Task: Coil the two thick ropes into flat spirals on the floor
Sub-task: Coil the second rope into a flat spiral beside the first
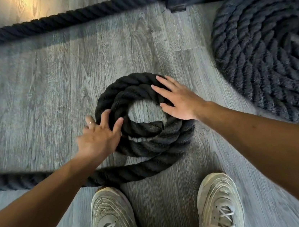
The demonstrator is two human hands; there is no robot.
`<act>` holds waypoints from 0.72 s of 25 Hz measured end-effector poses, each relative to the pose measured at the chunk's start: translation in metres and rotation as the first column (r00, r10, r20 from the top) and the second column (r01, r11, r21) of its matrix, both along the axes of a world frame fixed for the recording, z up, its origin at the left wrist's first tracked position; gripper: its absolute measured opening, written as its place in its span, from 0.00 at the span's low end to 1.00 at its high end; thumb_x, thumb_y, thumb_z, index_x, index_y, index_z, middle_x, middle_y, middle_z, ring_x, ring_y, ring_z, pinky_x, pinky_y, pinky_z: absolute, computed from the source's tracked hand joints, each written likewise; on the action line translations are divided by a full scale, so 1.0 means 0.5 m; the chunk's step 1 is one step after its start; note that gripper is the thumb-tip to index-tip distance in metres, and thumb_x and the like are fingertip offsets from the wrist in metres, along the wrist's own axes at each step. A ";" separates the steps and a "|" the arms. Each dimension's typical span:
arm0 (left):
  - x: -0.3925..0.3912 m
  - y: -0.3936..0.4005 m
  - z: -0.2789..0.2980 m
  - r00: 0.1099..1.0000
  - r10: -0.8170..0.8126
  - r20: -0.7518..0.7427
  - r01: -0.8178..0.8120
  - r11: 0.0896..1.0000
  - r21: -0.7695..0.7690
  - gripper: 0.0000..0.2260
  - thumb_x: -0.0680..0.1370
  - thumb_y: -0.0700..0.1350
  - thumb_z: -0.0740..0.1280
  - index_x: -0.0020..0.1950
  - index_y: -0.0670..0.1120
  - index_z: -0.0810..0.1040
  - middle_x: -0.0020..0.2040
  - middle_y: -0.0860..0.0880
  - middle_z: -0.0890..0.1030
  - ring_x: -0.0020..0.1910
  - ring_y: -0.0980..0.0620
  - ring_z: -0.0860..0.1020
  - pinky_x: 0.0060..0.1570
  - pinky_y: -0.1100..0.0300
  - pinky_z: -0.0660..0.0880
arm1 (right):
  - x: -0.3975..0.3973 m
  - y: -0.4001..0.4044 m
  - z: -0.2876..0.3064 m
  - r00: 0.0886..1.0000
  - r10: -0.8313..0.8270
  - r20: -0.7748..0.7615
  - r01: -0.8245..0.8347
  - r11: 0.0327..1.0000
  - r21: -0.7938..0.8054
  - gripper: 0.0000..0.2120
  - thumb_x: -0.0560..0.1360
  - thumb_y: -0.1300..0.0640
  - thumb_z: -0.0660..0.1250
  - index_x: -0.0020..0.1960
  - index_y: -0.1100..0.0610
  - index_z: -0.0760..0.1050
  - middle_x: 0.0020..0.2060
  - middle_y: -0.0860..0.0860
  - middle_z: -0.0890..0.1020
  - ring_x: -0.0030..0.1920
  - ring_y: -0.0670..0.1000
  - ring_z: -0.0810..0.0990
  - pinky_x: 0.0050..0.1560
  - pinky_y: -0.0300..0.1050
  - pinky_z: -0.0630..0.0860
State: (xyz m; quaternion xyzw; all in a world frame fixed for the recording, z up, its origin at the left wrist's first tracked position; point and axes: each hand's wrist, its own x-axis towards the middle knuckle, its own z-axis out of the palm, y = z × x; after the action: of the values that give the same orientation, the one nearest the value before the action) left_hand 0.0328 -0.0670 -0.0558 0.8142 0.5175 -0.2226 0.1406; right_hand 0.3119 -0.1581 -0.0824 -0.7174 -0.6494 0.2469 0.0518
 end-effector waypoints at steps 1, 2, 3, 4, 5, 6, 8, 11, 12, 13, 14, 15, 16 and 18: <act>0.001 0.016 -0.001 0.996 -0.001 0.094 -0.009 0.995 0.103 0.33 0.76 0.70 0.37 0.80 0.64 0.42 0.82 0.37 0.52 0.71 0.30 0.66 0.62 0.35 0.71 | -0.005 -0.003 -0.002 1.000 -0.010 0.006 0.010 1.000 0.011 0.31 0.83 0.44 0.56 0.83 0.43 0.48 0.82 0.43 0.41 0.80 0.48 0.37 0.77 0.57 0.45; 0.003 0.034 -0.003 0.976 -0.016 0.217 -0.013 0.991 0.133 0.31 0.77 0.72 0.42 0.79 0.66 0.42 0.82 0.37 0.50 0.73 0.29 0.63 0.64 0.34 0.69 | -0.011 -0.005 -0.002 1.000 -0.019 0.009 0.019 1.000 0.023 0.31 0.83 0.45 0.56 0.83 0.44 0.49 0.82 0.44 0.42 0.81 0.48 0.38 0.77 0.57 0.45; 0.008 0.053 -0.005 0.949 -0.076 0.306 0.041 0.992 0.117 0.31 0.77 0.72 0.46 0.79 0.69 0.42 0.82 0.38 0.48 0.75 0.28 0.60 0.67 0.34 0.67 | -0.016 -0.006 0.003 0.999 -0.029 0.019 0.028 0.999 0.040 0.31 0.83 0.45 0.57 0.82 0.44 0.50 0.82 0.45 0.44 0.81 0.49 0.39 0.78 0.58 0.45; 0.016 0.070 -0.013 0.928 -0.143 0.345 0.121 0.989 0.083 0.32 0.76 0.73 0.47 0.78 0.71 0.41 0.83 0.39 0.45 0.76 0.28 0.57 0.70 0.34 0.64 | -0.023 -0.010 0.008 0.997 -0.058 0.045 0.055 0.996 0.071 0.31 0.83 0.45 0.58 0.82 0.45 0.52 0.82 0.46 0.45 0.81 0.50 0.40 0.79 0.59 0.46; 0.023 0.079 -0.025 0.925 -0.188 0.331 0.185 0.982 0.040 0.32 0.74 0.74 0.45 0.77 0.72 0.40 0.83 0.42 0.42 0.78 0.29 0.53 0.73 0.35 0.61 | -0.034 -0.017 0.012 0.989 -0.121 0.079 0.112 0.987 0.114 0.31 0.82 0.45 0.60 0.82 0.45 0.53 0.82 0.49 0.47 0.81 0.52 0.42 0.79 0.61 0.47; 0.028 0.083 -0.040 0.934 -0.197 0.297 0.205 0.979 0.007 0.32 0.73 0.75 0.43 0.77 0.73 0.39 0.83 0.44 0.39 0.79 0.30 0.49 0.74 0.34 0.58 | -0.052 -0.028 0.012 0.967 -0.231 0.107 0.213 0.965 0.153 0.32 0.81 0.44 0.61 0.82 0.46 0.54 0.82 0.52 0.48 0.81 0.56 0.45 0.78 0.63 0.47; 0.033 0.077 -0.067 0.957 -0.174 0.233 0.174 0.985 0.021 0.29 0.75 0.74 0.42 0.75 0.75 0.37 0.83 0.48 0.36 0.79 0.32 0.46 0.73 0.33 0.61 | -0.116 -0.061 0.002 0.845 -0.525 0.100 0.510 0.848 0.146 0.37 0.79 0.39 0.60 0.83 0.49 0.50 0.82 0.58 0.46 0.80 0.62 0.47 0.76 0.66 0.44; 0.036 0.069 -0.077 0.963 -0.163 0.216 0.154 0.986 0.056 0.27 0.76 0.71 0.43 0.73 0.77 0.34 0.83 0.49 0.35 0.78 0.31 0.49 0.69 0.32 0.65 | -0.232 -0.120 -0.019 0.658 -0.752 0.023 0.753 0.659 0.002 0.42 0.78 0.34 0.53 0.83 0.53 0.42 0.81 0.63 0.44 0.79 0.66 0.48 0.75 0.67 0.48; 0.039 0.071 -0.077 0.963 -0.164 0.215 0.155 0.986 0.058 0.28 0.76 0.71 0.43 0.73 0.76 0.33 0.82 0.49 0.34 0.77 0.30 0.50 0.69 0.32 0.65 | -0.244 -0.126 -0.022 0.648 -0.762 0.014 0.762 0.648 -0.007 0.40 0.79 0.35 0.52 0.83 0.54 0.43 0.80 0.64 0.45 0.79 0.67 0.49 0.75 0.67 0.52; 0.041 0.070 -0.074 0.966 -0.161 0.201 0.152 0.987 0.057 0.28 0.76 0.70 0.43 0.74 0.75 0.33 0.82 0.47 0.34 0.76 0.28 0.52 0.69 0.33 0.64 | -0.241 -0.126 -0.022 0.658 -0.753 0.003 0.753 0.658 -0.004 0.38 0.81 0.36 0.51 0.83 0.54 0.45 0.80 0.65 0.47 0.78 0.68 0.51 0.75 0.66 0.55; 0.040 0.066 -0.069 0.972 -0.161 0.173 0.153 0.986 0.060 0.29 0.77 0.69 0.42 0.76 0.72 0.33 0.82 0.43 0.34 0.76 0.28 0.54 0.70 0.34 0.63 | -0.228 -0.123 -0.021 0.682 -0.731 -0.006 0.731 0.682 0.004 0.35 0.82 0.38 0.51 0.83 0.54 0.47 0.80 0.65 0.48 0.78 0.69 0.53 0.74 0.65 0.58; 0.038 0.059 -0.065 0.976 -0.170 0.139 0.162 0.985 0.065 0.30 0.77 0.68 0.40 0.78 0.69 0.34 0.82 0.40 0.35 0.77 0.29 0.54 0.70 0.35 0.62 | -0.207 -0.120 -0.022 0.719 -0.695 -0.003 0.695 0.719 0.027 0.33 0.83 0.40 0.50 0.83 0.52 0.49 0.80 0.65 0.49 0.77 0.69 0.54 0.74 0.65 0.60; 0.032 0.046 -0.062 0.976 -0.190 0.111 0.182 0.980 0.077 0.29 0.78 0.66 0.38 0.79 0.66 0.35 0.82 0.38 0.37 0.79 0.31 0.51 0.70 0.35 0.60 | -0.181 -0.115 -0.023 0.765 -0.644 0.001 0.643 0.764 0.051 0.31 0.83 0.41 0.50 0.83 0.51 0.50 0.80 0.65 0.49 0.77 0.69 0.55 0.73 0.65 0.63; 0.004 0.014 -0.053 0.964 -0.257 0.069 0.248 0.962 0.117 0.26 0.80 0.62 0.37 0.79 0.66 0.38 0.83 0.41 0.42 0.80 0.30 0.45 0.65 0.33 0.65 | -0.123 -0.092 -0.023 0.875 -0.485 0.001 0.484 0.873 0.066 0.29 0.84 0.42 0.52 0.82 0.48 0.53 0.81 0.61 0.47 0.78 0.66 0.53 0.74 0.64 0.61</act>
State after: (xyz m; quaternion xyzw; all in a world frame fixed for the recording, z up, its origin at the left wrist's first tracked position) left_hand 0.0348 -0.0602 -0.0823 0.8886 0.4142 -0.1764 0.0883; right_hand 0.2505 -0.2040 -0.0938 -0.8571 -0.4573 0.1989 0.1292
